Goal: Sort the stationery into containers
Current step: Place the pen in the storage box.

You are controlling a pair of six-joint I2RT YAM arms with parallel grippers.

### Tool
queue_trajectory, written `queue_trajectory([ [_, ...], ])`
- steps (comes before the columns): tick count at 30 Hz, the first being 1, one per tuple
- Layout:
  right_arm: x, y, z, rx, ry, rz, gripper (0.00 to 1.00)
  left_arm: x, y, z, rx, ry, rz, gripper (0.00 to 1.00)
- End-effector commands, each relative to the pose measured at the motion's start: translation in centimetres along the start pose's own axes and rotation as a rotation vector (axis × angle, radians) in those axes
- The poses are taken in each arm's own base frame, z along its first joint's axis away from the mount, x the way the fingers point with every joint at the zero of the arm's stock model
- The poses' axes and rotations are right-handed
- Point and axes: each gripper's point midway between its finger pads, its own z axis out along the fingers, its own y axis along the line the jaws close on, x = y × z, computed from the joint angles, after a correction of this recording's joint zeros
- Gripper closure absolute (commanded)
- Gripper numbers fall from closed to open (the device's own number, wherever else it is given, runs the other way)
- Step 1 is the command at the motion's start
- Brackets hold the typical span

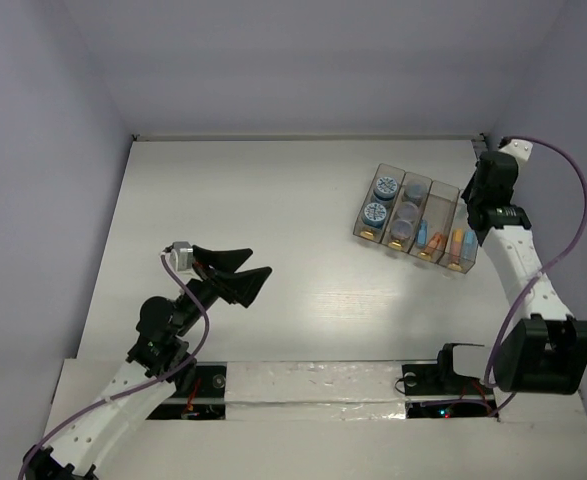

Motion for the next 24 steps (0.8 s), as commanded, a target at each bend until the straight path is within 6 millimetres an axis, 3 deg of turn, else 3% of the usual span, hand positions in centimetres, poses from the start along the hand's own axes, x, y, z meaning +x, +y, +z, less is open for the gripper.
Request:
queue_trajectory([
  [1, 0.9, -2.9, 1.4, 0.138, 0.083, -0.12, 1.0, -1.7, -0.3, 0.1, -0.013, -0.06, 0.031, 0.01],
  [8, 3.9, -3.6, 4.1, 0.182, 0.19, -0.235, 1.0, -1.9, -0.4, -0.1, -0.019, -0.071, 0.031, 0.01],
  [15, 7.2, -3.2, 5.8, 0.189, 0.289, -0.241, 1.0, -1.9, -0.4, -0.1, -0.021, -0.071, 0.031, 0.01],
  [16, 7.6, -3.4, 6.1, 0.205, 0.299, -0.24, 0.95, -1.9, -0.3, 0.0, -0.022, -0.069, 0.031, 0.01],
  [17, 7.7, -3.4, 6.1, 0.21, 0.301, -0.232, 0.73, -1.8, -0.3, 0.0, -0.023, -0.068, 0.03, 0.01],
  [19, 7.1, -3.2, 6.1, 0.21, 0.288, -0.214, 0.49, -1.8, -0.3, 0.0, -0.023, -0.066, 0.032, 0.01],
  [20, 6.2, -2.9, 5.8, 0.195, 0.265, -0.192, 0.32, -1.8, -0.2, 0.0, -0.024, -0.065, 0.031, 0.01],
  [24, 2.9, -1.5, 4.6, 0.123, 0.189, -0.124, 0.17, -1.6, 0.0, 0.2, -0.034, -0.057, 0.034, 0.01],
])
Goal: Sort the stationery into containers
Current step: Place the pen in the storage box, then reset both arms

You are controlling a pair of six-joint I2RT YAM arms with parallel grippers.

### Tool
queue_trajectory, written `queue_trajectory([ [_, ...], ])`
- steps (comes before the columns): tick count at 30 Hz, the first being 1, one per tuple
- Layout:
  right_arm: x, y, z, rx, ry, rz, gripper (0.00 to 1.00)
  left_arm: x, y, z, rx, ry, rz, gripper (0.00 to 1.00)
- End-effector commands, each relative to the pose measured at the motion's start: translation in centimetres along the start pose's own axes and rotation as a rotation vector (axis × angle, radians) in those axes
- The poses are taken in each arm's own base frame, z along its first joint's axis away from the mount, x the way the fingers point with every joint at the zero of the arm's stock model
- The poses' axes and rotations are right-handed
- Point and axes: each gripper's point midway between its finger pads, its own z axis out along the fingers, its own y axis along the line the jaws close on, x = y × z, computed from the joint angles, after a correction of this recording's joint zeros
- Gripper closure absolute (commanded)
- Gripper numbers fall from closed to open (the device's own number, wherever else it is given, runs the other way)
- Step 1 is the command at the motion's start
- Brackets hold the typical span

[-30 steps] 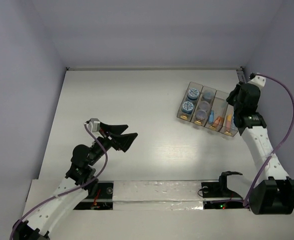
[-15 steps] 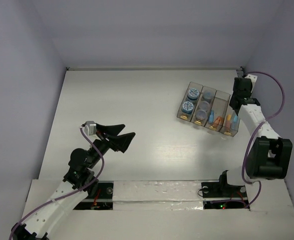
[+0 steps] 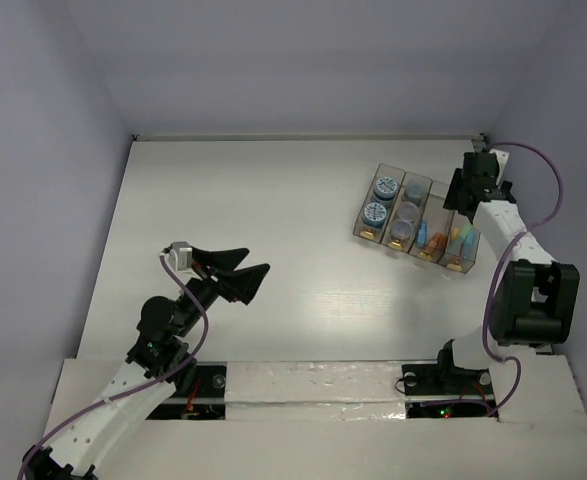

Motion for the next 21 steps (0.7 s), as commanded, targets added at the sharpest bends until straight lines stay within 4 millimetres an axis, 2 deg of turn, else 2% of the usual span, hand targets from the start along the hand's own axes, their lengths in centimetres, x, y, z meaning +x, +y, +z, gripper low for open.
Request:
queue_trajectory([
  [1, -6.6, -0.4, -4.2, -0.075, -0.175, 0.134, 0.16, -1.6, -1.0, 0.3, 0.025, -0.041, 0.031, 0.01],
  [2, -7.6, -0.4, -5.3, -0.101, -0.2, 0.167, 0.15, -1.5, -0.9, 0.3, 0.019, -0.038, 0.034, 0.01],
  [3, -9.1, 0.0, -7.8, -0.187, -0.258, 0.203, 0.15, -1.5, -0.7, 0.3, 0.01, -0.038, 0.034, 0.01],
  [6, -11.5, 1.0, -12.6, -0.378, -0.398, 0.299, 0.13, -1.3, -0.2, 0.3, -0.012, -0.037, 0.037, 0.01],
  [7, -12.5, 1.3, -16.9, -0.519, -0.482, 0.324, 0.09, -1.4, -0.1, 0.4, -0.019, -0.041, 0.037, 0.01],
  [8, -12.1, 3.0, -19.2, -0.676, -0.508, 0.345, 0.0, -1.4, 0.1, 0.4, -0.025, -0.037, 0.038, 0.01],
  [9, -12.3, 2.4, -20.7, -0.7, -0.554, 0.385, 0.0, -1.4, 0.1, 0.4, -0.026, -0.04, 0.038, 0.01],
  [10, -12.1, 2.5, -24.9, -0.837, -0.62, 0.379, 0.0, -1.5, -0.3, 0.5, -0.011, -0.039, 0.036, 0.01],
  [11, -12.2, 2.6, -27.1, -0.926, -0.659, 0.414, 0.0, -1.8, -0.8, 0.5, 0.013, -0.051, 0.04, 0.01],
  [12, -10.5, 3.5, -28.1, -1.017, -0.641, 0.394, 0.0, -2.0, -1.0, 0.4, 0.019, -0.056, 0.04, 0.01],
  [13, -10.0, 3.5, -29.5, -1.065, -0.659, 0.39, 0.0, -2.5, -1.3, 0.4, 0.026, -0.068, 0.04, 0.01],
  [14, -9.5, 2.8, -32.1, -1.127, -0.7, 0.408, 0.0, -2.8, -1.3, 0.3, 0.016, -0.075, 0.041, 0.01],
  [16, -8.4, 2.5, -34.1, -1.196, -0.727, 0.391, 0.0, -4.1, -1.4, 0.3, -0.017, -0.103, 0.034, 0.01],
  [17, -7.8, 1.8, -35.7, -1.219, -0.761, 0.389, 0.0, -4.6, -1.5, 0.3, -0.021, -0.113, 0.031, 0.01],
  [21, -6.2, 0.1, -39.6, -1.273, -0.842, 0.357, 0.0, -6.5, -2.5, 0.5, -0.018, -0.152, 0.027, 0.01],
])
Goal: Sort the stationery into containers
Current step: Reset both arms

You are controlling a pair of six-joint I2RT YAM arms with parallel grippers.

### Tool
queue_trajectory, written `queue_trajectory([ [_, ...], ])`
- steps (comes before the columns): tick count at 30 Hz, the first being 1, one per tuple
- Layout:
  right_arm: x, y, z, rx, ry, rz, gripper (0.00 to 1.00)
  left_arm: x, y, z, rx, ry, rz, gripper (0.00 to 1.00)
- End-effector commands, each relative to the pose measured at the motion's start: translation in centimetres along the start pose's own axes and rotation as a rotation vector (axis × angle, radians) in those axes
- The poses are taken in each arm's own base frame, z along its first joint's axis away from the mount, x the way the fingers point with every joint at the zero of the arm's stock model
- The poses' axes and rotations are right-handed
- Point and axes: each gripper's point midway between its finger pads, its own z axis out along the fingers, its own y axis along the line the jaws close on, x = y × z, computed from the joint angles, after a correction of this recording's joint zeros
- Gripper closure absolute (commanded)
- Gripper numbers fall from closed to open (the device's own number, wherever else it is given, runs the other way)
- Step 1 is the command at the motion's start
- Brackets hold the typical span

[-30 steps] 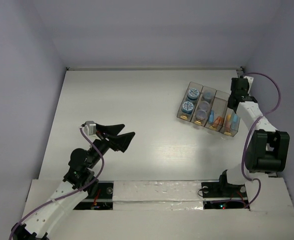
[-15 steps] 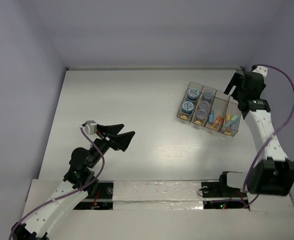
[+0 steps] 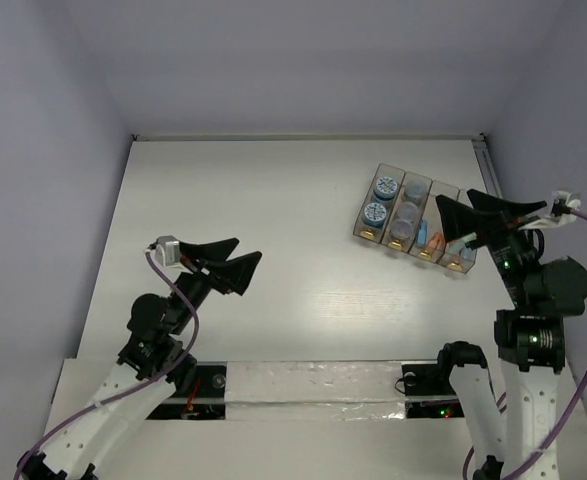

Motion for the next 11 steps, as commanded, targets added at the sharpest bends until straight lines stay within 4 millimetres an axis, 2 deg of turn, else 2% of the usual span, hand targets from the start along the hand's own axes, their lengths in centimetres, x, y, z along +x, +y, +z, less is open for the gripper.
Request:
queue_trajectory([
  [1, -0.8, 3.9, -2.2, -0.147, -0.012, -0.002, 0.0, -5.0, -2.9, 0.3, 0.046, -0.125, 0.004, 0.01],
  [3, -1.2, 4.6, -3.3, -0.161, -0.034, -0.029, 0.0, -5.5, -3.0, 0.5, 0.037, -0.128, 0.011, 0.01],
  [4, -1.3, 4.6, -3.6, -0.158, -0.04, -0.035, 0.0, -6.4, -3.7, 0.6, 0.049, -0.143, 0.014, 0.01],
  [7, -0.4, 4.2, -3.9, -0.156, -0.027, -0.04, 0.0, -7.2, -4.2, 1.0, 0.053, -0.147, 0.026, 0.01],
  [11, 1.4, 3.7, -3.7, -0.173, 0.01, -0.014, 0.0, -7.1, -3.8, 2.0, 0.014, -0.109, 0.035, 0.01],
])
